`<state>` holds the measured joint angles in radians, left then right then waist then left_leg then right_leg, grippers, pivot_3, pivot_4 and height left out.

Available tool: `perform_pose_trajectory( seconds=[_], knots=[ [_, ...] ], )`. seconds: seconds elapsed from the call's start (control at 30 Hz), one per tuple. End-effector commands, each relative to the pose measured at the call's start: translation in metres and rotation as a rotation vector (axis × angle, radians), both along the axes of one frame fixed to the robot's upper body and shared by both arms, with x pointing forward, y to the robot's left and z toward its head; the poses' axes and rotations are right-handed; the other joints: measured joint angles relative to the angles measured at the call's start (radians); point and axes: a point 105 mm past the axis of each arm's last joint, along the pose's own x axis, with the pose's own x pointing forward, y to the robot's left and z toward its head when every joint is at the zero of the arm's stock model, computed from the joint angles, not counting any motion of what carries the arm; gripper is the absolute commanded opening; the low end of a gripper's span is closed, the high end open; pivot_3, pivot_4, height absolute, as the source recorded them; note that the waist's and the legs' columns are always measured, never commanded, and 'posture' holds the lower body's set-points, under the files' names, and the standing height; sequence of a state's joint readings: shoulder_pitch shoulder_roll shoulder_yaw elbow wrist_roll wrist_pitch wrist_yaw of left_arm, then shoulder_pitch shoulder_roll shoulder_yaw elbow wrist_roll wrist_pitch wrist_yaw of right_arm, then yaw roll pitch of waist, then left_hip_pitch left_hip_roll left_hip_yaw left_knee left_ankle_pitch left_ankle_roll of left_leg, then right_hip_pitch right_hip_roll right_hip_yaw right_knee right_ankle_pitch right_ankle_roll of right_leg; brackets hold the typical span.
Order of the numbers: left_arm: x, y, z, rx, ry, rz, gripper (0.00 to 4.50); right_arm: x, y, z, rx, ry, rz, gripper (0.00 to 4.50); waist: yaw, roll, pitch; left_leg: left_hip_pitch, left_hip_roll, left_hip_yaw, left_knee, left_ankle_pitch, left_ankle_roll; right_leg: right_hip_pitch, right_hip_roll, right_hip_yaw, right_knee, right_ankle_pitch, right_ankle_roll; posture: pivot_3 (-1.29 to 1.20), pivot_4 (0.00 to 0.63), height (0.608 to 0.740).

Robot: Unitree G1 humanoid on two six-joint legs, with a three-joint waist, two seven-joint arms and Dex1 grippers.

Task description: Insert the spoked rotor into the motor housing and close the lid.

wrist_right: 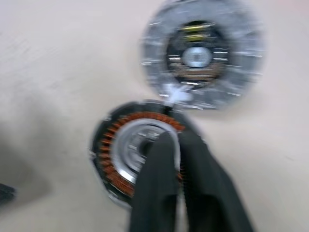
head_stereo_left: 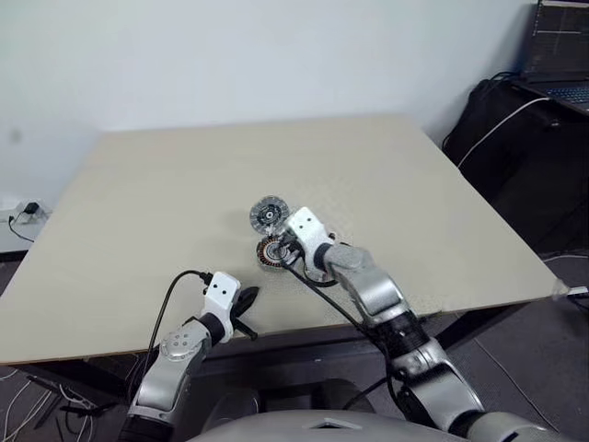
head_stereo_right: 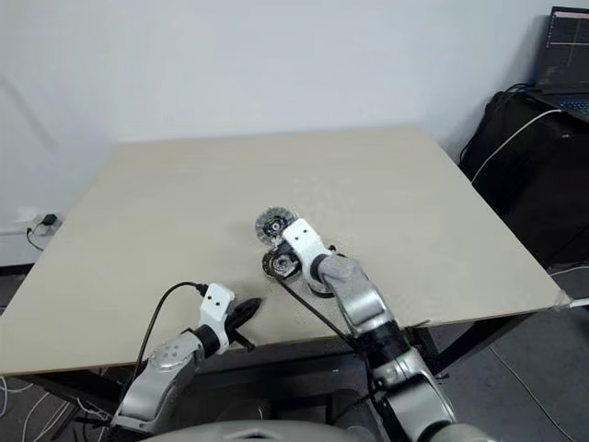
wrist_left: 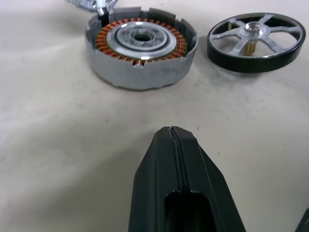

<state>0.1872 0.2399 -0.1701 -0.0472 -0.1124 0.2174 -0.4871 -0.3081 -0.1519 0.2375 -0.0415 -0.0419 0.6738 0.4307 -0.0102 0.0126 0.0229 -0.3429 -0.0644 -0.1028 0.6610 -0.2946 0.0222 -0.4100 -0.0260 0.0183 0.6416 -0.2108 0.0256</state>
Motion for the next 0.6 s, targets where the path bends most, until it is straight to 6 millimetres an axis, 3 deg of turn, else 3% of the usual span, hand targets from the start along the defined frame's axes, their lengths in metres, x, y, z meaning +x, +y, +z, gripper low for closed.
perform_pose_trajectory(
  seconds=[0.03, 0.17, 0.33, 0.47, 0.6],
  knots=[
    [0.004, -0.004, 0.011, -0.012, -0.038, -0.027, 0.00, -0.003, -0.039, 0.022, 0.049, -0.046, -0.128, 1.57, 0.001, 0.000, 0.000, 0.000, 0.000, 0.000, 0.000, 0.000, 0.000, 0.000, 0.000, 0.000, 0.000, 0.000, 0.000, 0.00, 0.000, 0.740],
    [0.005, -0.007, 0.010, -0.015, -0.028, -0.054, 0.00, -0.021, -0.078, 0.019, 0.051, -0.008, -0.253, 2.92, 0.000, 0.000, 0.001, 0.000, 0.000, 0.000, 0.000, 0.000, 0.000, 0.000, 0.000, 0.000, 0.000, 0.000, 0.000, 0.00, 0.000, 0.740],
    [0.007, -0.011, 0.009, -0.014, -0.019, -0.082, 0.00, -0.039, -0.101, 0.014, 0.146, 0.070, -0.382, 4.46, -0.002, 0.000, 0.003, 0.000, 0.001, 0.001, 0.000, 0.000, 0.000, 0.000, 0.001, 0.000, 0.001, -0.001, 0.000, 0.00, 0.000, 0.740],
    [0.008, -0.011, 0.008, -0.013, -0.015, -0.092, 0.00, -0.053, -0.100, 0.004, 0.374, 0.257, -0.502, 4.46, -0.001, -0.001, 0.004, 0.000, 0.002, 0.001, 0.000, 0.000, 0.000, 0.000, 0.001, 0.000, 0.001, 0.000, 0.000, 0.00, 0.000, 0.740],
    [0.008, -0.010, 0.008, -0.012, -0.010, -0.097, 0.00, -0.064, -0.077, 0.003, 0.676, 0.455, -0.492, 4.46, -0.001, 0.001, 0.006, -0.001, 0.002, 0.001, 0.000, 0.000, 0.000, 0.000, 0.001, 0.001, 0.001, 0.000, 0.000, 0.00, 0.000, 0.740]
  ],
)
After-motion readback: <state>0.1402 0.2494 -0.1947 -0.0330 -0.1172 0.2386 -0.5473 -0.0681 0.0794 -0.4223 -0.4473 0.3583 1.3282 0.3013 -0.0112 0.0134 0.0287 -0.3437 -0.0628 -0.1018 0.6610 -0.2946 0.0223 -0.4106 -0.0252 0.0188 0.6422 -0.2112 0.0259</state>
